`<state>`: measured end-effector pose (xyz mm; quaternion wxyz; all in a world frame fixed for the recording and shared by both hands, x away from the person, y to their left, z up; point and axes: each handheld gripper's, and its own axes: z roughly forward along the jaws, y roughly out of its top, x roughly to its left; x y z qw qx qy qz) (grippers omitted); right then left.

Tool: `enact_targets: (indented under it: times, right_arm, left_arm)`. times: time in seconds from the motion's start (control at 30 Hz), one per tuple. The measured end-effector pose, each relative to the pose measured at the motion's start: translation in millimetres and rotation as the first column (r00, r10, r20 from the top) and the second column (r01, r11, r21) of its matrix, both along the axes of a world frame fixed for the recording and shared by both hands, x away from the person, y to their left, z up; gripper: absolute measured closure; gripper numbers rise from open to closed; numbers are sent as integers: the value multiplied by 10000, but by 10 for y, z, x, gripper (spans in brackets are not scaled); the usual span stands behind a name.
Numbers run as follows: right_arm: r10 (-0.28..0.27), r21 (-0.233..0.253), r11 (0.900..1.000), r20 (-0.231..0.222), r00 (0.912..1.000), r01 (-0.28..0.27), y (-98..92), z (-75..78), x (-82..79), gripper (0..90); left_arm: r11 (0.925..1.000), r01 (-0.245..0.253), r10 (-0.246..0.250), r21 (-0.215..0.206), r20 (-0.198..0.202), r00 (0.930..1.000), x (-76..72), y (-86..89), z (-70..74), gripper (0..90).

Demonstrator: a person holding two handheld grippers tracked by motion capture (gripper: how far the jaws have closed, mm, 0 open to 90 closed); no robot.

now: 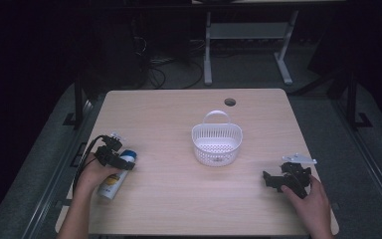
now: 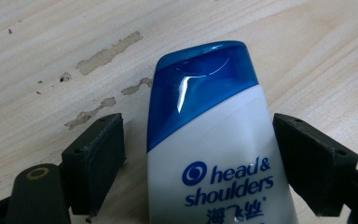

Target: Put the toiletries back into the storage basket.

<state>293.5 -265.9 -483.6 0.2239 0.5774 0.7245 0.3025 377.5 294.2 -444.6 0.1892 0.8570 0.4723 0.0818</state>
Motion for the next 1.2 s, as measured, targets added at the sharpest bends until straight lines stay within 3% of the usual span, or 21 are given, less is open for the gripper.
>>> enact_targets:
  times: [0.23, 0.37, 0.63, 0.97, 1.13, 1.2]
  right_arm:
    - [-1, 0, 10000, 0, 10000, 1, 0, 0, 0, 0]
    - [0, -3, 10000, 1, 10000, 0, 0, 0, 0, 0]
    - [-1, -2, 10000, -1, 10000, 1, 0, 0, 0, 0]
    - [1, 2, 10000, -1, 10000, -1, 0, 0, 0, 0]
    - [11, 5, 10000, -3, 10000, -11, 0, 0, 2, 0]
    - [10, 4, 10000, -2, 10000, -10, 0, 0, 2, 0]
  left_arm:
    - [10000, -19, 20, 64, -59, 10000, -6, -17, 6, 238]
    - [9992, -5, 4, 400, 28, 10000, -10, -29, 22, 314]
    - [9986, -27, 23, 532, 72, 10000, -9, -37, 26, 342]
    - [9997, 26, -31, 255, 199, 9998, -20, 3, 39, 351]
    - [9994, 17, -10, -347, 223, 9998, -32, 47, 93, 354]
    - [9992, 22, -13, -394, 232, 9997, -33, 57, 103, 355]
